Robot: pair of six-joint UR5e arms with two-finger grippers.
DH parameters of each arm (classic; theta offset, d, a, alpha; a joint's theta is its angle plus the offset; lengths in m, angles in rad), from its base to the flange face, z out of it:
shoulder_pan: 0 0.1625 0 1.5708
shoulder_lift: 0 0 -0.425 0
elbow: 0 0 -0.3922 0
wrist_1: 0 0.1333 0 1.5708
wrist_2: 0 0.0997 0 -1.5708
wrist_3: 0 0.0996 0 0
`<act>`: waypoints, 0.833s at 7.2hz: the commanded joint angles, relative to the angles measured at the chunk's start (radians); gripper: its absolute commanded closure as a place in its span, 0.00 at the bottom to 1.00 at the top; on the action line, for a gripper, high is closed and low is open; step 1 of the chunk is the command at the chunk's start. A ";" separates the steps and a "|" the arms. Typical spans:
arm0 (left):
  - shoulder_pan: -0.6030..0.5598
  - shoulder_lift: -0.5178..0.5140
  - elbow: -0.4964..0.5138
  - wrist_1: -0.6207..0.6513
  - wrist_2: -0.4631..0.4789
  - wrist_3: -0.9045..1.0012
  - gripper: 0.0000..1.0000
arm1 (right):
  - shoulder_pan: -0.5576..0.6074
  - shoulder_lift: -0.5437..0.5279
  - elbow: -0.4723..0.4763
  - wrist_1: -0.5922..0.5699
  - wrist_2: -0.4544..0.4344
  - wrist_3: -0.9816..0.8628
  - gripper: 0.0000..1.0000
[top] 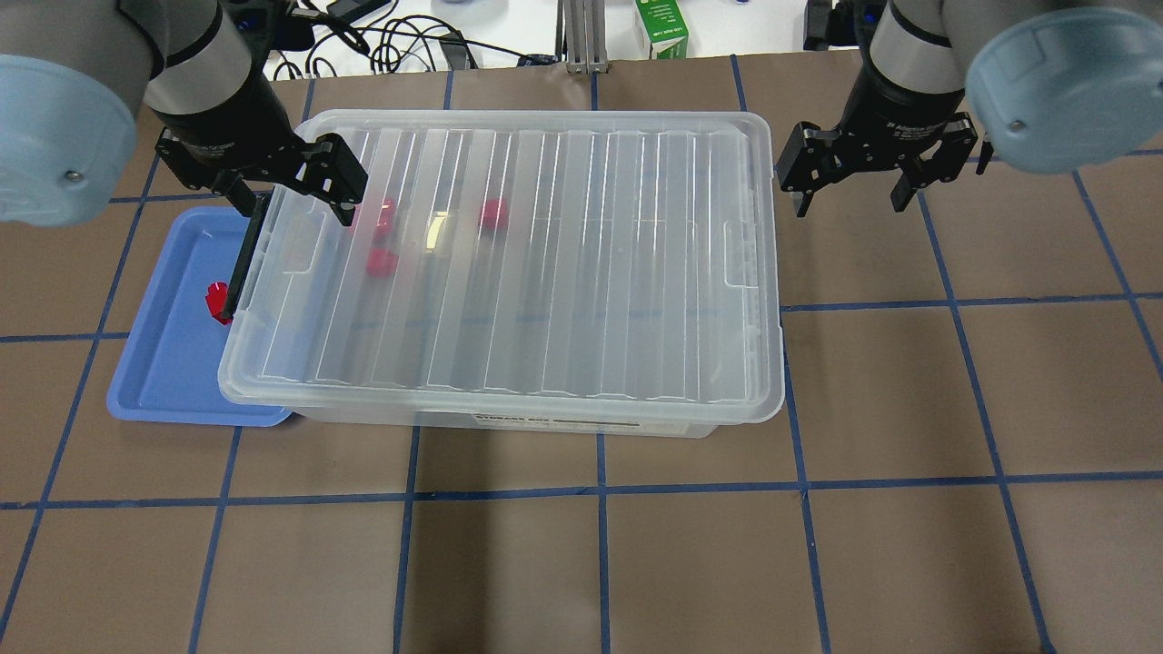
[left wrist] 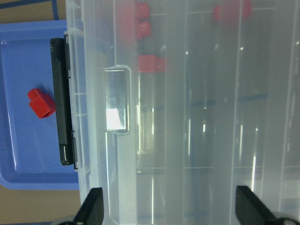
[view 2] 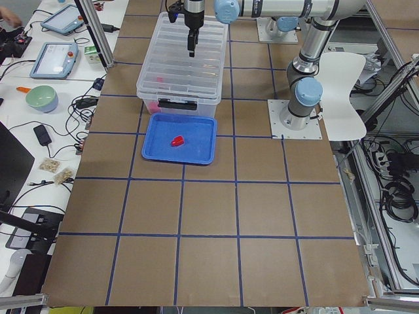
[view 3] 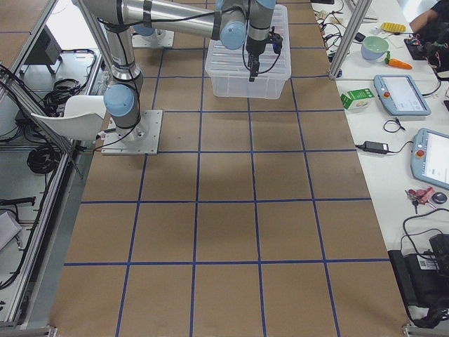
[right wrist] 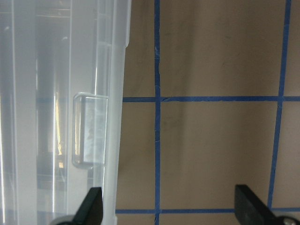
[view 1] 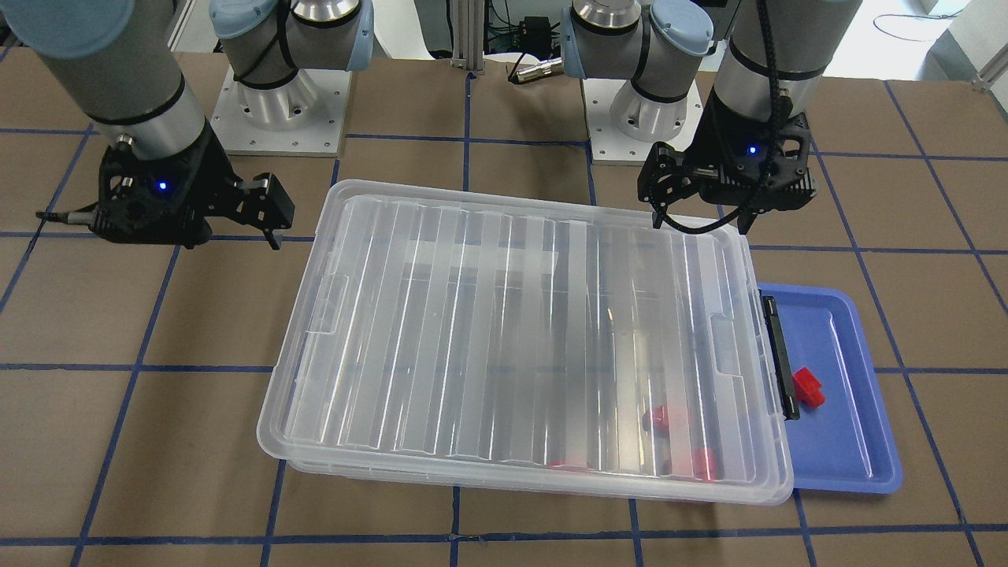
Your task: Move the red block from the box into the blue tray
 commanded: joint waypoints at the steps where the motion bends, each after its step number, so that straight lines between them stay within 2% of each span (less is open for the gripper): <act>1: 0.038 0.012 0.016 0.000 -0.031 0.002 0.00 | 0.000 -0.084 0.009 0.071 0.011 0.005 0.00; 2: 0.067 0.019 0.030 -0.004 -0.078 -0.003 0.00 | -0.001 -0.088 0.009 0.082 0.011 0.004 0.00; 6: 0.075 0.035 0.022 -0.029 -0.071 -0.072 0.00 | -0.001 -0.095 0.011 0.088 0.003 0.004 0.00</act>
